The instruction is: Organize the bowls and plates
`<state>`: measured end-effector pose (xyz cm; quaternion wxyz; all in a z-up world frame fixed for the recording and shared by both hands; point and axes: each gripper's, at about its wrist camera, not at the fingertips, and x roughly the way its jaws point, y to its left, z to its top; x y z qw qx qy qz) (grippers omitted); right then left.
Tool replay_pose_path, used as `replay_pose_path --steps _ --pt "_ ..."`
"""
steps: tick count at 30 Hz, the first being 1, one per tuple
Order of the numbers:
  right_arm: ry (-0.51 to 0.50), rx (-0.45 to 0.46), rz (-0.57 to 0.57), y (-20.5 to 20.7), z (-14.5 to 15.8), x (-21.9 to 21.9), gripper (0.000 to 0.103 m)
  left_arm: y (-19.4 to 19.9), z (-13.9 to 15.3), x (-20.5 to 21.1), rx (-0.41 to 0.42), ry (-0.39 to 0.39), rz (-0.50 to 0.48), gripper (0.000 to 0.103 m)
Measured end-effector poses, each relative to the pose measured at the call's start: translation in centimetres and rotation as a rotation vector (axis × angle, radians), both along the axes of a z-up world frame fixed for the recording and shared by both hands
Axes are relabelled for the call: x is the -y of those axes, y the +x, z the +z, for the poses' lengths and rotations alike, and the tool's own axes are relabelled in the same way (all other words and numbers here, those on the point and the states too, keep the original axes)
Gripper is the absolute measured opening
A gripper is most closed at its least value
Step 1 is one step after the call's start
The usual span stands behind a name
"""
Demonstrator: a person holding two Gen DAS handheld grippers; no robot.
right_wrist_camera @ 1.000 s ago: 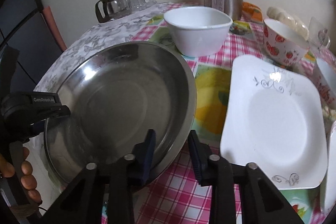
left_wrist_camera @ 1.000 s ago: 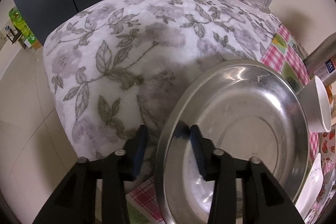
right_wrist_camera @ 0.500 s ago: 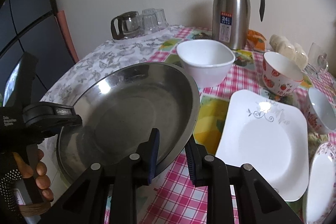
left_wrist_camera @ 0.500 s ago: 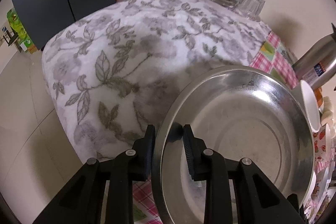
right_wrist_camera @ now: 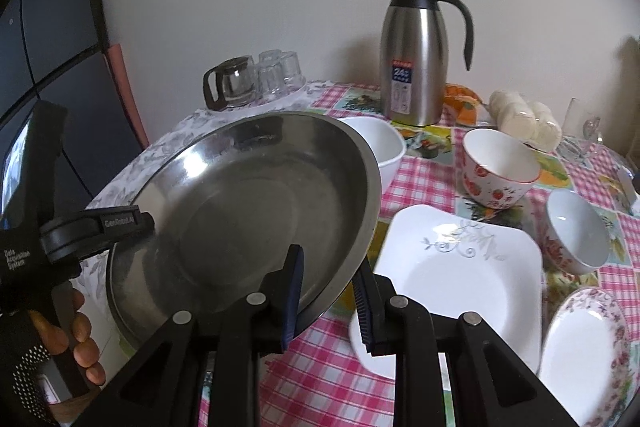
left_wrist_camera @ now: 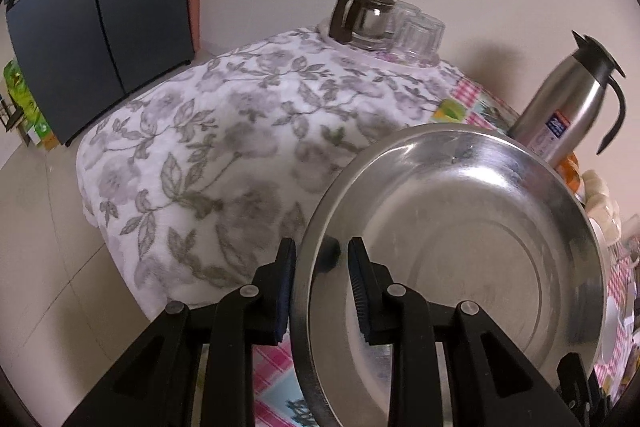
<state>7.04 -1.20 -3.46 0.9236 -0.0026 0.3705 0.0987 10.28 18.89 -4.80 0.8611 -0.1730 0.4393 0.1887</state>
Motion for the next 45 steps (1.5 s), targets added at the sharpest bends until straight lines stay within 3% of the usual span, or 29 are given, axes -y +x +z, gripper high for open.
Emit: replay_pose_path --steps 7,13,15,17,18,22,27,29,34,36,41,45 --pt "-0.084 0.027 0.033 -1.0 0.3 0.7 0.026 0.3 1.6 4.4 0.050 0.063 -0.113 0.028" --pt "-0.044 -0.030 0.030 -0.2 -1.0 3.0 0.026 0.5 1.0 3.8 0.028 0.039 -0.076 0.028" --pt "-0.033 -0.032 0.014 0.0 -0.9 3.5 0.026 0.2 0.4 2.5 0.018 0.008 -0.034 0.032" --pt "-0.017 -0.047 -0.007 0.3 -1.1 3.9 0.026 0.2 -0.5 1.5 -0.006 -0.011 -0.004 0.051" --pt "-0.009 -0.060 -0.016 0.5 -1.3 4.1 0.026 0.2 -1.1 0.8 -0.025 -0.023 0.014 0.052" --pt "0.023 -0.120 -0.058 1.5 -2.5 4.9 0.026 0.5 -3.0 -0.9 -0.085 -0.042 0.067 0.052" --pt "0.058 -0.129 -0.064 1.6 -2.8 4.8 0.026 0.7 -5.1 -2.3 -0.159 -0.028 0.116 0.051" --pt "0.070 -0.139 -0.061 1.8 -3.0 4.5 0.026 0.9 -5.9 -2.6 -0.185 -0.046 0.108 0.037" --pt "0.092 -0.168 -0.051 2.3 -3.9 3.8 0.030 0.6 -5.9 -3.1 -0.196 -0.029 0.133 0.032" --pt "0.112 -0.176 -0.047 2.6 -4.2 3.7 0.039 0.4 -6.1 -3.6 -0.195 -0.055 0.145 0.032" --pt "0.155 -0.199 -0.019 3.6 -5.1 2.5 0.040 0.4 -6.3 -4.3 -0.193 -0.062 0.160 0.033" --pt "0.116 -0.201 0.008 4.1 -5.8 0.8 0.041 0.7 -6.5 -4.7 -0.192 -0.067 0.156 0.035"
